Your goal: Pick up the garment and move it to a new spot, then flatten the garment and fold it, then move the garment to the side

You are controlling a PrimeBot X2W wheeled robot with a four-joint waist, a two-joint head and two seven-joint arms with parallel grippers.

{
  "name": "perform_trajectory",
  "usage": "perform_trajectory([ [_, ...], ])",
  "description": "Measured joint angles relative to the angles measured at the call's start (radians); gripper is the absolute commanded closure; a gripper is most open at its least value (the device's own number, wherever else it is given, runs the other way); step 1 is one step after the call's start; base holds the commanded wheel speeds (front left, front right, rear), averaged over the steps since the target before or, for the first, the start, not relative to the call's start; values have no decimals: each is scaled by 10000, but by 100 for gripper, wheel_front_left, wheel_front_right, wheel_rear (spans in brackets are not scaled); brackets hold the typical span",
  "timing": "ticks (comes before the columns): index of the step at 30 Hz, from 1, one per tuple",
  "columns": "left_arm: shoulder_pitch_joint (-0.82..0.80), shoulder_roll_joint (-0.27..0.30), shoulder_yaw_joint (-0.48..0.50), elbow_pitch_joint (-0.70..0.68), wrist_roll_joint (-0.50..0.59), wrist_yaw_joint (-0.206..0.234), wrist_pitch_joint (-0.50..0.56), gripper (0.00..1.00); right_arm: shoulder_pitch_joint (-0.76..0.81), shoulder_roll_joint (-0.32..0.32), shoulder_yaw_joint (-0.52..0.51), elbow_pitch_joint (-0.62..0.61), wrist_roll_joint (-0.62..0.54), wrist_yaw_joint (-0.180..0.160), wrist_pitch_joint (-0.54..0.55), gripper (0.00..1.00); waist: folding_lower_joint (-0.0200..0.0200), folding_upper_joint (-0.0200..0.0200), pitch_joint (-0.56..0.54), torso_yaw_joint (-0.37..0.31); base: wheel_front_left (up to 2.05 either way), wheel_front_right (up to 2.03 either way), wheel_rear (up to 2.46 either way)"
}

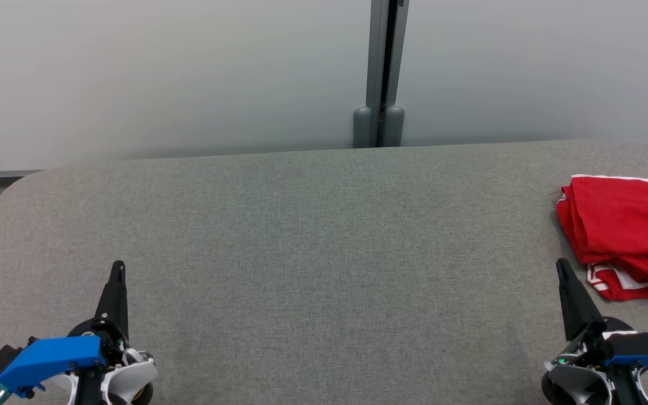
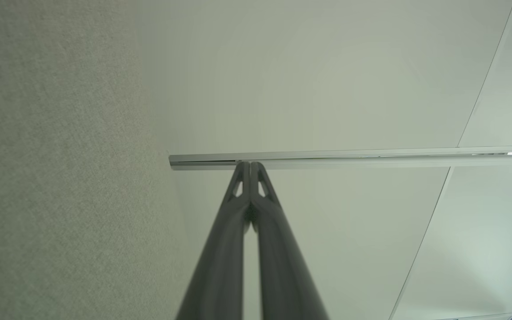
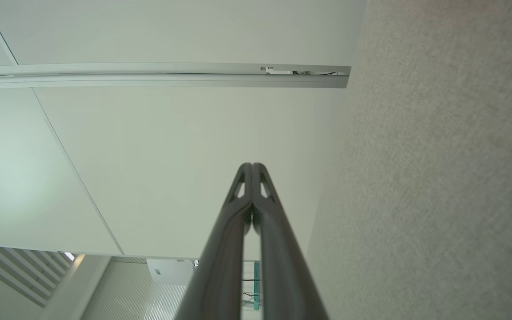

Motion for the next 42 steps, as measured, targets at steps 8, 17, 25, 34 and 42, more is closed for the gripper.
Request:
perform_trajectory([
  [8, 0, 0, 0, 0, 0, 0, 0, 100, -1, 0, 0, 0, 0, 0, 0, 100, 0, 0, 0, 0, 0, 0, 0],
  [17, 0, 0, 0, 0, 0, 0, 0, 100, -2, 0, 0, 0, 0, 0, 0, 100, 0, 0, 0, 0, 0, 0, 0],
  [25, 0, 0, 0, 0, 0, 0, 0, 100, -3, 0, 0, 0, 0, 0, 0, 100, 0, 0, 0, 0, 0, 0, 0],
  [34, 0, 0, 0, 0, 0, 0, 0, 100, -3, 0, 0, 0, 0, 0, 0, 100, 0, 0, 0, 0, 0, 0, 0],
  [42, 0, 0, 0, 0, 0, 0, 0, 100, -4, 0, 0, 0, 0, 0, 0, 100, 0, 0, 0, 0, 0, 0, 0],
])
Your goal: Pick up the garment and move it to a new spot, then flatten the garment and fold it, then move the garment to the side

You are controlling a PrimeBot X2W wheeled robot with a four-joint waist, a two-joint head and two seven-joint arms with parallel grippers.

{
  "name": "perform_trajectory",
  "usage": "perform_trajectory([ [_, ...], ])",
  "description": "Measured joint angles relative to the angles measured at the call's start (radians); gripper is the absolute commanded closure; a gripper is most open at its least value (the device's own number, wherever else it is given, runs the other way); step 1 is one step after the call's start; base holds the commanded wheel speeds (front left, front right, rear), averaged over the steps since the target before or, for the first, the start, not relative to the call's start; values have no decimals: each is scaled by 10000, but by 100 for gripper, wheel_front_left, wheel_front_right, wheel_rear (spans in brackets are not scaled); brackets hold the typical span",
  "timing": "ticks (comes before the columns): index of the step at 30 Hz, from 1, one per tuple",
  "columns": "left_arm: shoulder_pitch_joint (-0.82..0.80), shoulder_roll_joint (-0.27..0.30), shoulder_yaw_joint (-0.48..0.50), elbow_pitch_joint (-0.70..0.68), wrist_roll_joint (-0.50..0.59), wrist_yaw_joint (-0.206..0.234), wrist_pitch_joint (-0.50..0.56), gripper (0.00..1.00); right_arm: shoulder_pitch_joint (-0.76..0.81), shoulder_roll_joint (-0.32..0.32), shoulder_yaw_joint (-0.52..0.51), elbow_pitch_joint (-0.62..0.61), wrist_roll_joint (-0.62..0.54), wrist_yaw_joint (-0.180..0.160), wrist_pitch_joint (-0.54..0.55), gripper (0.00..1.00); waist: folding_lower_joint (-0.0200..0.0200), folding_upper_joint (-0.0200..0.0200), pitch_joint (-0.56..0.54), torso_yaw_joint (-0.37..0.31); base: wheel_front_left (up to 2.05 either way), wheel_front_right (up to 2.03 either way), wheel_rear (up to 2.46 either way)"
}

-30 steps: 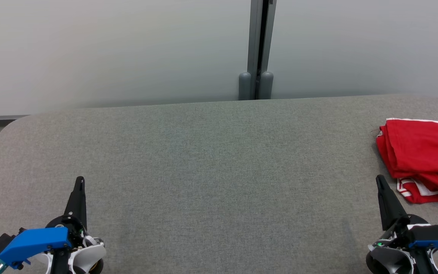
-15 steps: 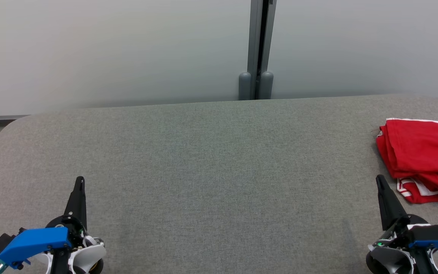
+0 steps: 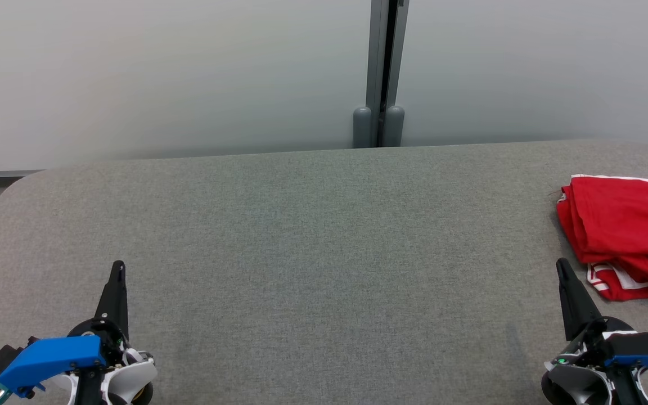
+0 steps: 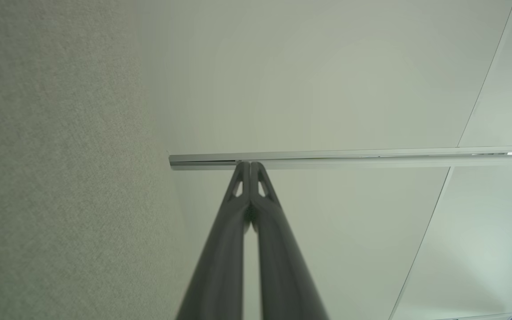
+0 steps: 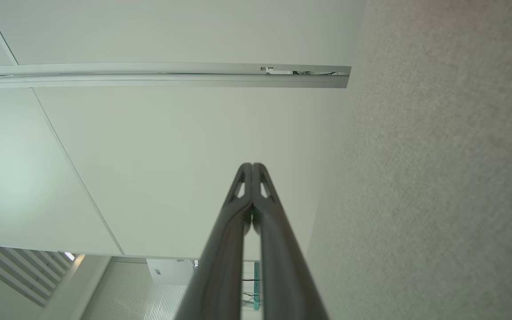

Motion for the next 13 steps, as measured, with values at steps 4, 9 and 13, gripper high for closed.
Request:
perform_trajectory([
  [4, 0, 0, 0, 0, 0, 0, 0, 100, -1, 0, 0, 0, 0, 0, 0, 100, 1, 0, 0, 0, 0, 0, 0],
  [9, 0, 0, 0, 0, 0, 0, 0, 100, -2, 0, 0, 0, 0, 0, 0, 100, 0, 0, 0, 0, 0, 0, 0],
  [13, 0, 0, 0, 0, 0, 0, 0, 100, -3, 0, 0, 0, 0, 0, 0, 100, 0, 0, 0, 0, 0, 0, 0],
])
